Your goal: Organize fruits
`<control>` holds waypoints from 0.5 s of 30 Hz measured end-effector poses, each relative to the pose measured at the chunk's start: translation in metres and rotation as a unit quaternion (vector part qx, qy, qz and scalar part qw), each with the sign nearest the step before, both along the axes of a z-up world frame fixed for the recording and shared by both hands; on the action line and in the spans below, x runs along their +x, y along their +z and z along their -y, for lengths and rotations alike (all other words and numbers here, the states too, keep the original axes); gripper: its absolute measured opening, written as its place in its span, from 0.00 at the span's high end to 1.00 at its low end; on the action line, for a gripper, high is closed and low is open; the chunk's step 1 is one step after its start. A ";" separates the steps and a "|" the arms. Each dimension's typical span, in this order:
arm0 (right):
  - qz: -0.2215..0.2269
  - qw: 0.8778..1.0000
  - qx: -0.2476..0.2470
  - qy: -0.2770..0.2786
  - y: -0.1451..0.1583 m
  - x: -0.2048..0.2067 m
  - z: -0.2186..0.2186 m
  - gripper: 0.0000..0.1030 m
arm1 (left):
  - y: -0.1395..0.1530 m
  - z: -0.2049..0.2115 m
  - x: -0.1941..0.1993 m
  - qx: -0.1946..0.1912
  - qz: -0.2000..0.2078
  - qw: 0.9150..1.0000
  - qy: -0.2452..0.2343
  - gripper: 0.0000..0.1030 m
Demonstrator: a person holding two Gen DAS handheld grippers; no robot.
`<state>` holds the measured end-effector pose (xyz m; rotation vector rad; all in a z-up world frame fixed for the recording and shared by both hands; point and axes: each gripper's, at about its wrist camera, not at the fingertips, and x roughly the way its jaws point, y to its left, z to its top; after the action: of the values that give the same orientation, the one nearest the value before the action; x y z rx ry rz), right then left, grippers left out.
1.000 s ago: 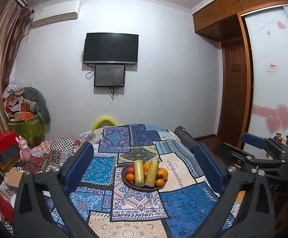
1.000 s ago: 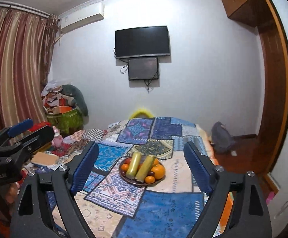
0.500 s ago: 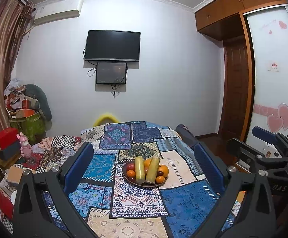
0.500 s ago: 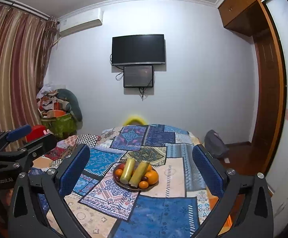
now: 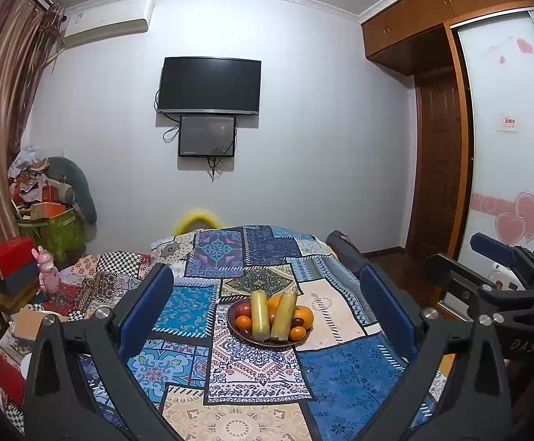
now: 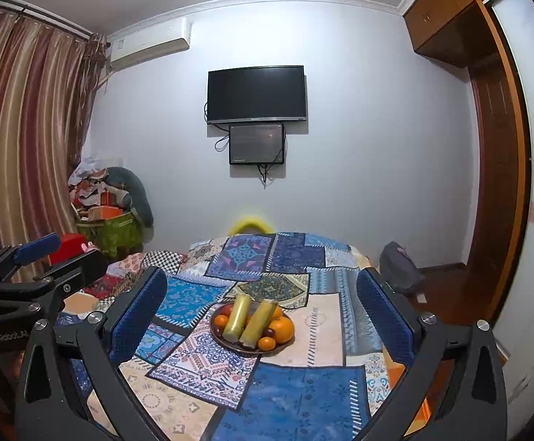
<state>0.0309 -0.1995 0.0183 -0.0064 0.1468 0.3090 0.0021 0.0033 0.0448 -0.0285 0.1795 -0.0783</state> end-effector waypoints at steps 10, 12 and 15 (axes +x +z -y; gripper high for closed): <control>0.000 1.000 0.002 -0.001 0.000 0.001 0.001 0.00 | 0.001 -0.001 -0.001 -0.002 -0.001 1.000 -0.002 0.00; 0.000 1.000 0.002 -0.002 0.000 0.001 0.001 0.00 | 0.001 0.000 0.000 -0.001 -0.001 1.000 -0.004 0.00; 0.000 1.000 0.005 -0.002 0.001 0.000 0.002 0.00 | 0.001 -0.001 0.001 -0.004 -0.004 1.000 -0.009 0.00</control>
<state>0.0306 -0.2012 0.0198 0.0035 0.1444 0.3061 0.0032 0.0042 0.0459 -0.0348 0.1877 -0.0978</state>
